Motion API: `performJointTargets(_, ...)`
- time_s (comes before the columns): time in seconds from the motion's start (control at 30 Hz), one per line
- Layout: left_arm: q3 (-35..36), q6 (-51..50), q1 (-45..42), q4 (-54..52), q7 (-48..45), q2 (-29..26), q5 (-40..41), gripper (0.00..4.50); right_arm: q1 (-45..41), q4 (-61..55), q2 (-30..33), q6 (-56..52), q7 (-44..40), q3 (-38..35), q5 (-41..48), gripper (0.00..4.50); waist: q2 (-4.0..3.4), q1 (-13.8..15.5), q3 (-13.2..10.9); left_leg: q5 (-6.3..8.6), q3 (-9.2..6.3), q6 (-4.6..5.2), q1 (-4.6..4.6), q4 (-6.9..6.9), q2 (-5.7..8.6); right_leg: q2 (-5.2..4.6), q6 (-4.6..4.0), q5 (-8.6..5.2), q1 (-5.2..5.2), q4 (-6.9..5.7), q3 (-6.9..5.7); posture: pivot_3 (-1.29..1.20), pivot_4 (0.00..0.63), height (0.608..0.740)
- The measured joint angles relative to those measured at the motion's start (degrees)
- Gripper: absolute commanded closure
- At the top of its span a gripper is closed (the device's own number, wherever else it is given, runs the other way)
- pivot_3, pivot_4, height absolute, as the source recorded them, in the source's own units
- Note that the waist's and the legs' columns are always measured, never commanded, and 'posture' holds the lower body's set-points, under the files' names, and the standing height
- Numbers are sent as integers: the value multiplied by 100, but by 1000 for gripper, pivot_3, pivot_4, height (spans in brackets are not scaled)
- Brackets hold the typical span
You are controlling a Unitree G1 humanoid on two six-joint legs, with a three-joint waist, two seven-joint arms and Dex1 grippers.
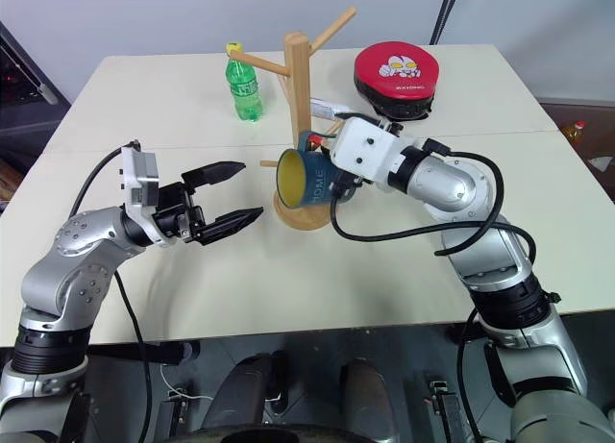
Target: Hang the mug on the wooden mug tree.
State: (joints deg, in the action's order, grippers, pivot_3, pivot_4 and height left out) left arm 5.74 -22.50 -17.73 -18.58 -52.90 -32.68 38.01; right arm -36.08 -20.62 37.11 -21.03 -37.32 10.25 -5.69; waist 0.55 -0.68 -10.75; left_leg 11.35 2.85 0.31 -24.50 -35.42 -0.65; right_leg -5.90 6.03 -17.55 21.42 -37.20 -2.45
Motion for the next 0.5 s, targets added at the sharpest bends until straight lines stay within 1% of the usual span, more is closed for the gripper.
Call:
performJointTargets(0.07,-3,0,-22,9,14,2,-3,0,20,-47,21,-9,-10,-48,23,1089,0,2,0,0,1,0,0,0,0,-1,0,0,0,0,0,0,150,740)
performJointTargets(0.13,-17,2,-70,42,78,15,-26,0,187,-210,83,-50,-34,-342,161,1089,1,25,0,0,-1,0,-1,0,0,-1,0,0,-2,2,0,0,150,740)
performJointTargets(0.2,15,59,-67,236,295,64,-189,0,712,-450,128,-187,-98,-1067,585,1089,7,79,2,1,0,0,0,0,2,-2,1,0,-8,10,0,0,150,740)
performJointTargets(0.27,67,95,-39,449,494,139,-320,0,1050,-475,118,-292,-124,-1507,876,1089,8,98,1,1,3,0,0,-1,2,-3,1,1,-6,7,0,0,150,740)
performJointTargets(0.3,104,156,-30,566,650,230,-397,0,1284,-515,-12,-348,-93,-1819,1120,1089,11,102,3,1,2,0,0,0,1,-3,1,1,-6,7,1,0,150,740)
performJointTargets(0.37,289,335,28,844,1022,427,-568,0,1802,-499,-503,-367,104,-2397,1558,1089,20,98,8,1,0,0,3,3,-6,-1,1,1,-5,4,5,0,150,740)
performJointTargets(0.47,483,553,216,1203,1432,534,-862,0,2368,-249,-1008,-298,360,-2809,1889,1089,17,69,7,1,5,0,6,6,-6,1,0,2,-2,0,6,0,150,740)
performJointTargets(0.5,520,687,340,1338,1602,584,-1027,0,2580,-49,-1180,-100,436,-2878,1945,1089,18,61,8,1,6,0,8,8,-6,1,0,2,-4,1,5,0,150,740)
